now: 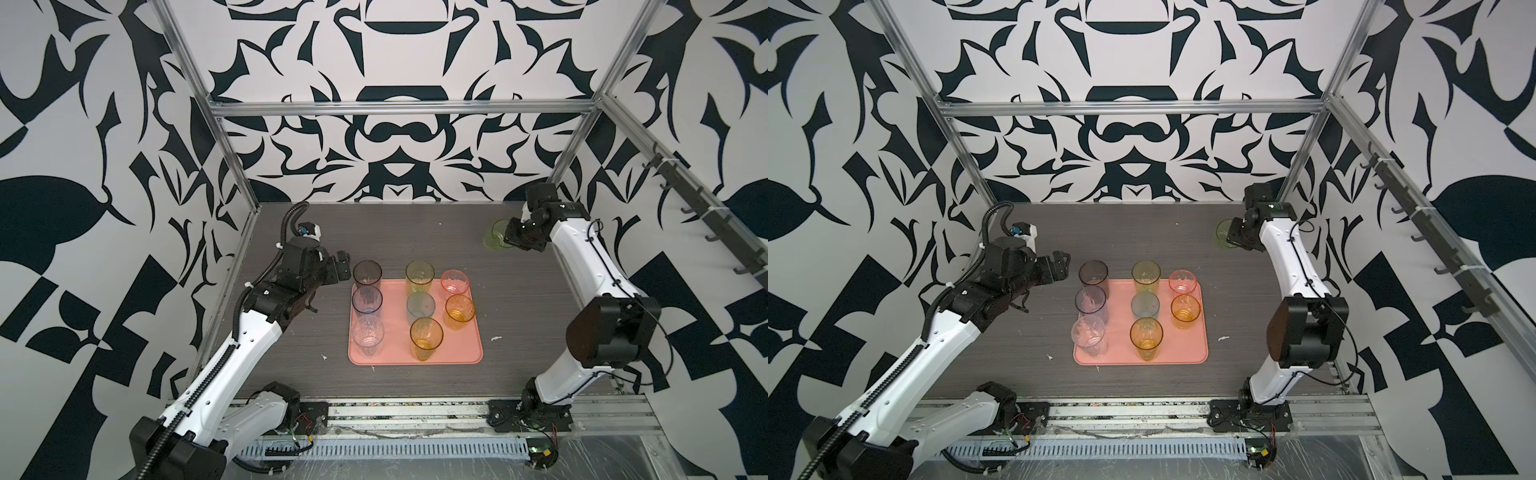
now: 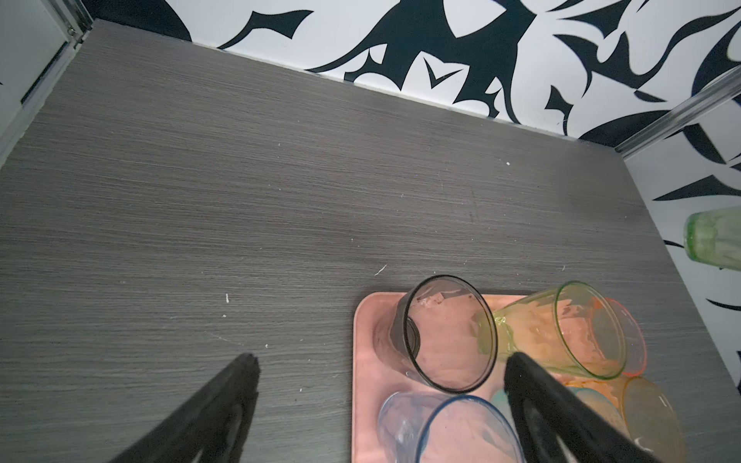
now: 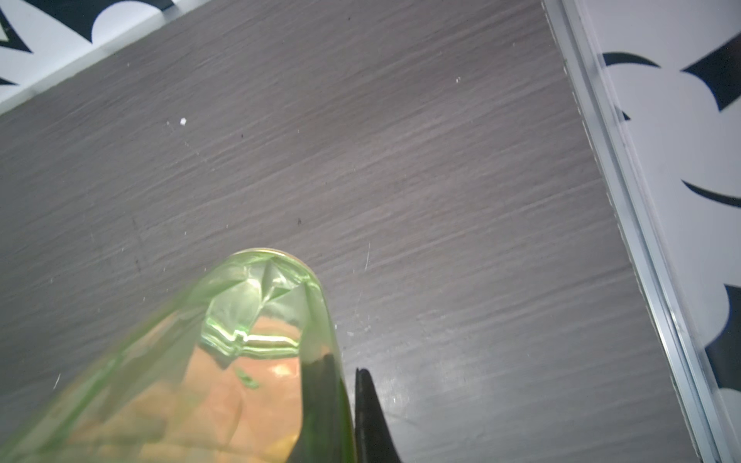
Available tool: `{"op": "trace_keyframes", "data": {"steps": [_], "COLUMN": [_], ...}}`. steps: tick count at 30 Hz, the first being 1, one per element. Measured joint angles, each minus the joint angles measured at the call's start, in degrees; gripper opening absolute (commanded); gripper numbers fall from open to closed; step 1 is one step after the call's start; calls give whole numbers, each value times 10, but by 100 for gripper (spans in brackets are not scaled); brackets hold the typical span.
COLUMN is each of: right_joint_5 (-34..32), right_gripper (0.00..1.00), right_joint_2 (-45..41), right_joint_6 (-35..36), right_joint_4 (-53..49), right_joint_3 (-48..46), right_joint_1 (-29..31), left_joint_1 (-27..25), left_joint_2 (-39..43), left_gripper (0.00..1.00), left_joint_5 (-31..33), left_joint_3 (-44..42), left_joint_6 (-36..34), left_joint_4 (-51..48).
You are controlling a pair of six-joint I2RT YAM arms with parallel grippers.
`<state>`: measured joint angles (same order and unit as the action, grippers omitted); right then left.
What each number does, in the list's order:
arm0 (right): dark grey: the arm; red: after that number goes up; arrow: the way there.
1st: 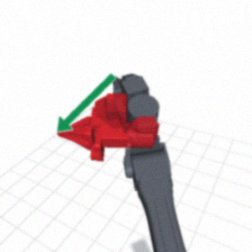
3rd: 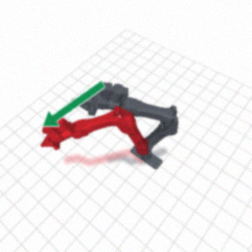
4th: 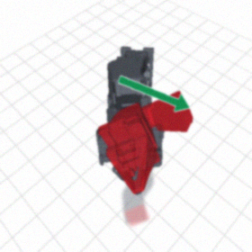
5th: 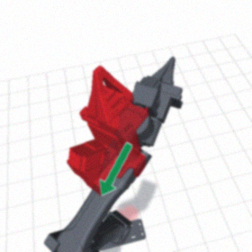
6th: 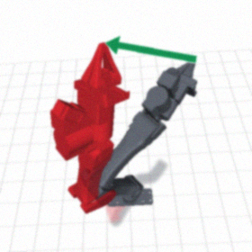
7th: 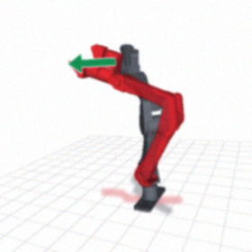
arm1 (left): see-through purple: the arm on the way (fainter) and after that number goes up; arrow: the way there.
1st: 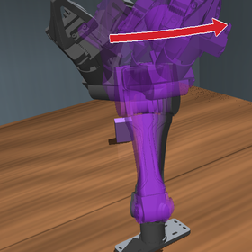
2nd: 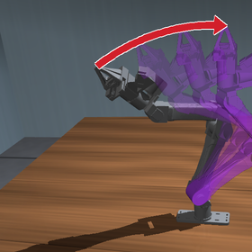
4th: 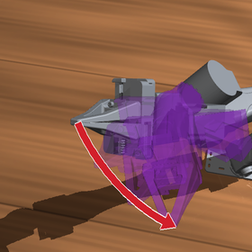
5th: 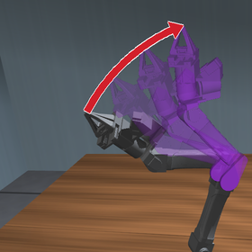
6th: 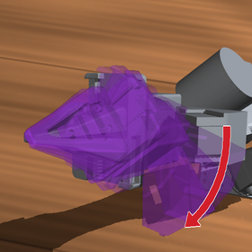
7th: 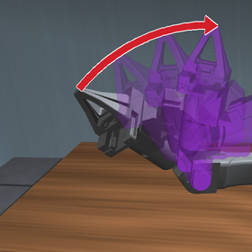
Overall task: Place the glasses into the tray
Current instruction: 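Lift the green glass and carry it toward the tray's near corner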
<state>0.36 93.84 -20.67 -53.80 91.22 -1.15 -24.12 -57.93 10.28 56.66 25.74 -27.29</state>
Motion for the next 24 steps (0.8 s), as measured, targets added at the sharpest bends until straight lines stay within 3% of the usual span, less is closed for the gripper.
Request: {"op": "trace_keyframes", "data": {"steps": [11,24], "right_joint_5": [8,-12], "right_gripper": [0,0], "right_joint_2": [-118,-276], "right_joint_6": [7,-16], "right_joint_4": [-50,-136], "right_joint_3": [-91,-162], "right_joint_1": [10,110], "left_joint_1": [0,0], "left_joint_2": [23,60], "left_gripper": [99,100], "left_joint_5": [8,8], "left_joint_3": [-5,-28], "left_joint_6": [35,69], "left_joint_4": [-61,-100]}}
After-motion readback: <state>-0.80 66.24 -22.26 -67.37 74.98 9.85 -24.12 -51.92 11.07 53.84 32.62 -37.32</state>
